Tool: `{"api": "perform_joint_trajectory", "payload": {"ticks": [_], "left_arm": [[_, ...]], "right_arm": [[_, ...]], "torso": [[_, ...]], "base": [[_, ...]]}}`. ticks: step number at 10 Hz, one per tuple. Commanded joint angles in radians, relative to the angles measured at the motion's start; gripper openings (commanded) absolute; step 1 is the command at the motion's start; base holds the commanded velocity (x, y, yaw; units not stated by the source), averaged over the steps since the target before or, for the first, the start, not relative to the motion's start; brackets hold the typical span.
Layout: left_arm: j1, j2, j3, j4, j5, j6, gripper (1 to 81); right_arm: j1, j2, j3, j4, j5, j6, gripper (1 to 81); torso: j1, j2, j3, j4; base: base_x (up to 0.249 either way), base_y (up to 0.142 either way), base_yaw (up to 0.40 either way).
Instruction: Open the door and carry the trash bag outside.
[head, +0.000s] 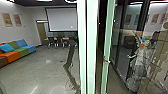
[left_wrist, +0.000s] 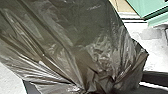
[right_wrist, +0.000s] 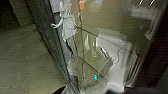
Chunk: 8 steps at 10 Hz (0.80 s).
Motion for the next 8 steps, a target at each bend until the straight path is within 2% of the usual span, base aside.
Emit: {"api": "perform_joint_trajectory", "payload": {"ticks": [1,3,5,8], "left_arm": [[-0.059,-0.009,0.014,-0.007,0.052,-0.001,1.0],[-0.059,-0.007,0.014,-0.007,0.052,-0.001,1.0],[-0.058,-0.007,0.014,-0.005,0.052,0.0,1.0],[-0.058,-0.003,0.014,-0.002,0.052,0.0,1.0]], "right_arm": [[0.124,-0.06,0.111,0.074,-0.064,0.002,81.1],[0.076,-0.068,0.186,0.103,-0.058,0.028,81.1],[0.051,-0.097,0.278,0.111,-0.058,0.093,81.1],[-0.068,-0.154,0.438,0.121,-0.049,0.199,81.1]], "torso": [[0.0,0.0,0.0,0.0],[0.0,0.0,0.0,0.0],[0.0,0.0,0.0,0.0],[0.0,0.0,0.0,0.0]], "base": [[0.0,0.0,0.0],[0.0,0.0,0.0],[0.0,0.0,0.0],[0.0,0.0,0.0]]}}
